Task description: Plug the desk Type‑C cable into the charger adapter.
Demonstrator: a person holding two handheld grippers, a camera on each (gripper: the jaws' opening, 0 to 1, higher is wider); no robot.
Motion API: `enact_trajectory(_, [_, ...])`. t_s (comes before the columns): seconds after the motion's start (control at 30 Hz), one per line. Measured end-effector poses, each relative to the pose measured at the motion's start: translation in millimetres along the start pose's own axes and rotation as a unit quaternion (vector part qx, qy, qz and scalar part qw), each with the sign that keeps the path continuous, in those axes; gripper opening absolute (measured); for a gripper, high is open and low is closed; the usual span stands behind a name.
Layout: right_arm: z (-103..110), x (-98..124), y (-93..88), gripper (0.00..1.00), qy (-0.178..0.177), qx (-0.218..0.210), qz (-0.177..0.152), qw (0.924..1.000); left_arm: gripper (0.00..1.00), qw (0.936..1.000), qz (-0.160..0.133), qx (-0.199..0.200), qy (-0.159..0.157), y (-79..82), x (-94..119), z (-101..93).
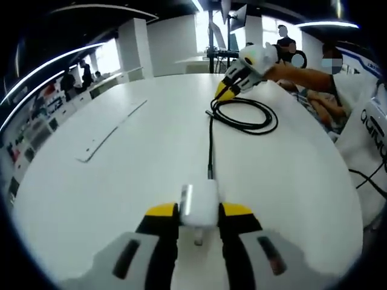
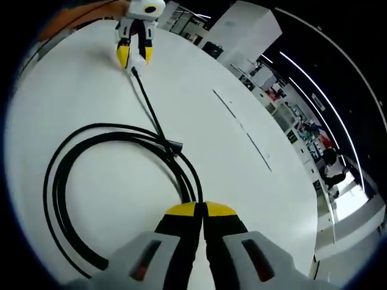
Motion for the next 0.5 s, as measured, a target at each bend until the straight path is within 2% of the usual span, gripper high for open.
enact_trajectory(0.2, [-18,-16,0.9,0.02,-0.009,-0.001,0.003,1.0,0.25,0.9999,0.001,0.005,0.012,1.4,-3,18.1])
enact_trajectory(0.23, [-21,-19,1.1,0.02,-0.012,0.001,0.005,0.9999,0.25,0.9998,-0.001,0.003,0.02,2.4,-5,28.4])
enact_trajectory(0.5, [-39,-38,1.8,0.02,-0.019,0.009,0.017,0.9996,0.25,0.9995,0.003,0.019,0.025,4.6,-8,39.4])
Point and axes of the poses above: the point that each gripper's makers call its tool centre point, and the gripper's own axes: x roughly backward along the fingers, z roughly to its left, y roughly out of its top, the point moved 4 cm from there along x, roughly backward along the fingers, and after that the axes turned 7 degrees about -z, right-handed, at the moved point
